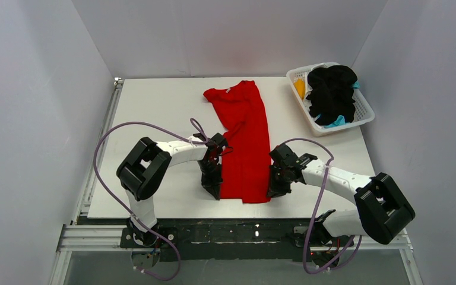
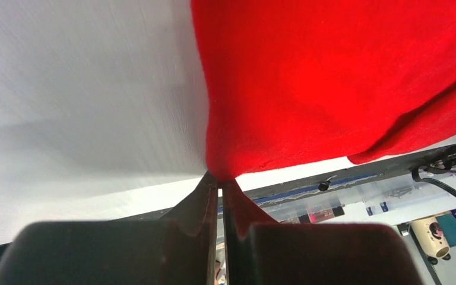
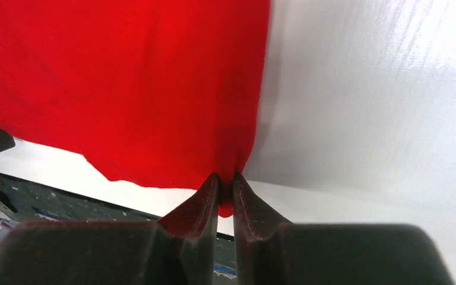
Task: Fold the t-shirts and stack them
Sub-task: Grab the bottom of the folded rectangular tshirt with both arms, then fold the folded rectangular tshirt in 1/3 of the way, then grab one side of the 2/3 rectangular tshirt with both arms, then fold the long partially folded tshirt into a neat square
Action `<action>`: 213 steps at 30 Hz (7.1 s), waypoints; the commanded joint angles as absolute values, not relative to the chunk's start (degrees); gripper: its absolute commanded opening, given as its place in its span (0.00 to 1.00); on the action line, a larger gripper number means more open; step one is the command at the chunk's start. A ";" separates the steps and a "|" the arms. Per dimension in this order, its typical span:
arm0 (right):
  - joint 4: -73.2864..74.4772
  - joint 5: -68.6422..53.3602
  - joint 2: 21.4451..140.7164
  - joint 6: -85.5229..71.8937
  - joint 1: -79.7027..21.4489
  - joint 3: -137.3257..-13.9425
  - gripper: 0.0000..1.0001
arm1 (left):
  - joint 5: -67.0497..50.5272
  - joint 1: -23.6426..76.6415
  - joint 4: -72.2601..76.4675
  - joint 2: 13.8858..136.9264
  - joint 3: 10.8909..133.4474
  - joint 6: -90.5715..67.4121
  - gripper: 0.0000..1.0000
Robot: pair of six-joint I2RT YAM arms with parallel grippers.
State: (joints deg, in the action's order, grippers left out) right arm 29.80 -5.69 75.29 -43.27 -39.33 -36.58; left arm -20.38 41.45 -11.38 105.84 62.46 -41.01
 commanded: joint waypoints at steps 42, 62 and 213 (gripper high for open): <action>34.51 -0.29 77.07 -39.05 -40.18 -58.44 0.01 | -13.64 34.75 -19.11 93.24 67.48 -41.39 0.00; 33.95 0.48 96.70 -33.55 -26.77 -78.61 0.01 | -5.51 27.15 -20.90 111.44 89.95 -36.79 0.00; 22.71 2.29 103.07 -27.97 -24.61 -92.63 0.01 | 15.76 21.50 -21.27 106.17 89.47 -37.86 0.00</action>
State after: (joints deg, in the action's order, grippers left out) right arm 23.90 -2.42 100.01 -29.67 -27.27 -86.80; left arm 10.46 24.08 -9.78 102.96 87.42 -37.67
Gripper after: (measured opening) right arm 0.034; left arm 0.031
